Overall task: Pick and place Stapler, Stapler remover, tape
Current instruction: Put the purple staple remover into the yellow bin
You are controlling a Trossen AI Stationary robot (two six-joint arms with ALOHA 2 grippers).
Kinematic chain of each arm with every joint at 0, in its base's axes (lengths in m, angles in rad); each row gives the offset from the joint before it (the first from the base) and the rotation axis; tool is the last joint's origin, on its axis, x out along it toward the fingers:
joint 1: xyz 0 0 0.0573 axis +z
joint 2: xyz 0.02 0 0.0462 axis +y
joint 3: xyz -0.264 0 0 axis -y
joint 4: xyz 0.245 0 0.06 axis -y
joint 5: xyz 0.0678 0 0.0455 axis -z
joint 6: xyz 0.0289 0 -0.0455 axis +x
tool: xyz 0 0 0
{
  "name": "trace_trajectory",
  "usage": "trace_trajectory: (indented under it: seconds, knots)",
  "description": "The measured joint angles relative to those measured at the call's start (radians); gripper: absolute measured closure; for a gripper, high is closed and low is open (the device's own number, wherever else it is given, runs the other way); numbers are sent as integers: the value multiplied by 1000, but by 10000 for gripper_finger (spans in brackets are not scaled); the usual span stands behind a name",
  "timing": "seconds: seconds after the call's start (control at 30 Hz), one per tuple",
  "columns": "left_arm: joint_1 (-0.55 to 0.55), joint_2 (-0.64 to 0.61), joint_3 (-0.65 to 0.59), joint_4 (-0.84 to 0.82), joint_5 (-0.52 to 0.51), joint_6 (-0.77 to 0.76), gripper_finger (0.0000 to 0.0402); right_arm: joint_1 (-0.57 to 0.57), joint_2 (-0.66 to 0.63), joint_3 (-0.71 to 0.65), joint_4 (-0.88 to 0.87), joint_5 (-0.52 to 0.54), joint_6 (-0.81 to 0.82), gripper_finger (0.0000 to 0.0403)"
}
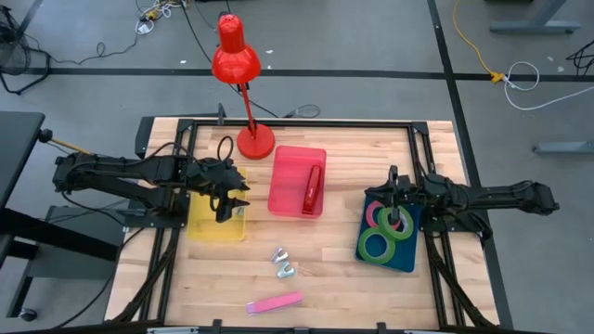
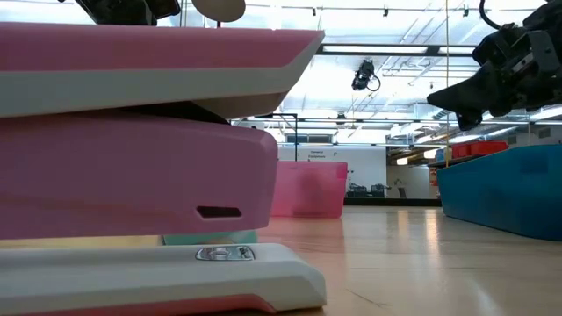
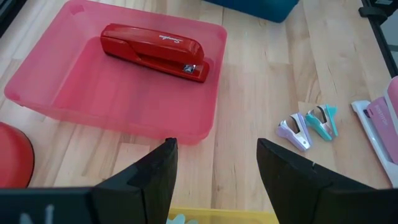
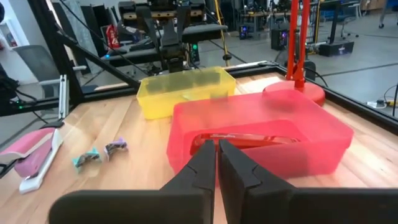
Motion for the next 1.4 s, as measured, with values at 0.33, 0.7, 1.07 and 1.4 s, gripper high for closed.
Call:
trace_trajectory:
  seconds: [0.33, 0.7, 1.07, 1.4]
  knots:
    - [0, 0, 0, 0, 0, 0, 177, 0, -111, 0, -145, 0, 0, 382]
    - [0, 0, 0, 0, 0, 0, 177, 0, -161, 0, -186, -37, -25, 382]
    - [0, 0, 0, 0, 0, 0, 177, 0, -161, 0, -188, -46, -30, 382]
    - [0, 0, 0, 0, 0, 0, 177, 0, -155, 0, -182, -83, -31, 382]
